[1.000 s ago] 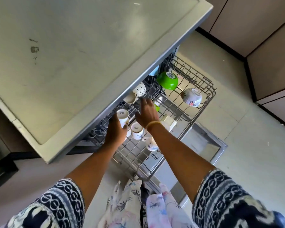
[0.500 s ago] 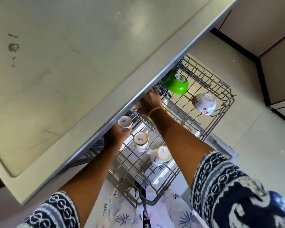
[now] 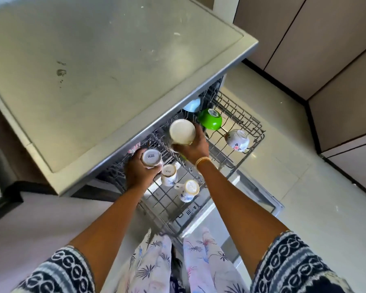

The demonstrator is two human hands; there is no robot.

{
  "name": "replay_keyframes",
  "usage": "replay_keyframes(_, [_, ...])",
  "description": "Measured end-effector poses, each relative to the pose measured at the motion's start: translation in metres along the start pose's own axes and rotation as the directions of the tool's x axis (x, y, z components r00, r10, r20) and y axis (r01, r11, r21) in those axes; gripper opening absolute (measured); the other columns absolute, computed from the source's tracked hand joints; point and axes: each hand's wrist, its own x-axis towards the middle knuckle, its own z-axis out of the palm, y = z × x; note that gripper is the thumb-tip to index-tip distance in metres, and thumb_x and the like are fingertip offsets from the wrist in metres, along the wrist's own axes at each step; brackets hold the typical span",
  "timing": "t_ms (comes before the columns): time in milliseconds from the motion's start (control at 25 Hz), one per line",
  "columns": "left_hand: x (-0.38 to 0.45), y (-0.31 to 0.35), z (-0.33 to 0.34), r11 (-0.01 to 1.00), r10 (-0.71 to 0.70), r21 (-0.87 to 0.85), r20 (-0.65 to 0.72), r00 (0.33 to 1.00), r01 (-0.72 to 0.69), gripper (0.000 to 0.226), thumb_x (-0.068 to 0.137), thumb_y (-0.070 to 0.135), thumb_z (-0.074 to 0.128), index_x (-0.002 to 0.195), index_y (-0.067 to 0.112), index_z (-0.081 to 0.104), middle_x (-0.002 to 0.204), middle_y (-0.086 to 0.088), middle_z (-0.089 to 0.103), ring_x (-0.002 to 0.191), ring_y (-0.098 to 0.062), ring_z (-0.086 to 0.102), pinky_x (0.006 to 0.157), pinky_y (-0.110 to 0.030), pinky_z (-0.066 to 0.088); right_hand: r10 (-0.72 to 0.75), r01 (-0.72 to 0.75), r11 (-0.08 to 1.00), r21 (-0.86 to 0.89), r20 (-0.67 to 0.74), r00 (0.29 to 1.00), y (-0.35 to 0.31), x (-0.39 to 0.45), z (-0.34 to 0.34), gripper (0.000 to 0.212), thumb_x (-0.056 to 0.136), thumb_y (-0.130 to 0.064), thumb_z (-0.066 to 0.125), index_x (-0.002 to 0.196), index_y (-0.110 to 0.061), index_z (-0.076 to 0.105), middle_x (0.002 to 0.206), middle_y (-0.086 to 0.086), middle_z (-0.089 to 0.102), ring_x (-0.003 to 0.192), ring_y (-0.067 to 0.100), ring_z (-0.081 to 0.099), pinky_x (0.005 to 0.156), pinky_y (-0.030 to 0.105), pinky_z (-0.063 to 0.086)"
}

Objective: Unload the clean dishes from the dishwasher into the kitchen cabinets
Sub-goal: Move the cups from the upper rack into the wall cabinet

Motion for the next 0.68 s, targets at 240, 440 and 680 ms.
replay_keyframes(240, [-0.118, 0.015, -0.047, 0.993, 0.093, -0.067, -0.011, 0.996, -0.094, 0.051, 0.062, 0.018, 0.086, 0.108, 0.014, 0.063, 0.097, 0.004, 0.065, 0.087, -0.011, 0.057, 0.075, -0.015, 0.039, 0.120, -0.150, 0.967, 0.205, 0.153, 0.981, -0.014, -0.105, -0.055, 0.076, 0.066, 0.001, 0.080, 0.133, -0.014, 0.047, 0.119, 0.012, 0.060, 0.106, 0.028, 0.059, 0.090, 0.048, 0.053])
replay_keyframes(440, [-0.195, 0.024, -0.126, 0.994, 0.088, -0.065, 0.002, 0.996, -0.087, 0.057, 0.060, 0.020, 0.087, 0.112, 0.015, 0.063, 0.103, 0.002, 0.067, 0.094, -0.015, 0.062, 0.081, -0.022, 0.045, 0.064, -0.150, 0.964, 0.219, 0.354, 0.933, -0.047, -0.202, -0.064, 0.055, 0.067, 0.003, 0.076, 0.113, -0.017, 0.054, 0.094, 0.001, 0.064, 0.086, 0.018, 0.061, 0.067, 0.033, 0.052])
replay_keyframes(680, [-0.235, 0.019, -0.274, 0.994, -0.069, -0.088, -0.135, 0.988, 0.058, 0.057, 0.057, 0.018, 0.084, 0.111, 0.019, 0.065, 0.100, 0.001, 0.067, 0.093, -0.016, 0.063, 0.082, -0.023, 0.045, -0.098, -0.040, 0.973, 0.227, 0.563, 0.821, -0.143, -0.280, 0.003, 0.062, 0.055, -0.004, 0.078, 0.113, -0.013, 0.057, 0.107, 0.011, 0.067, 0.094, 0.027, 0.066, 0.067, 0.042, 0.059])
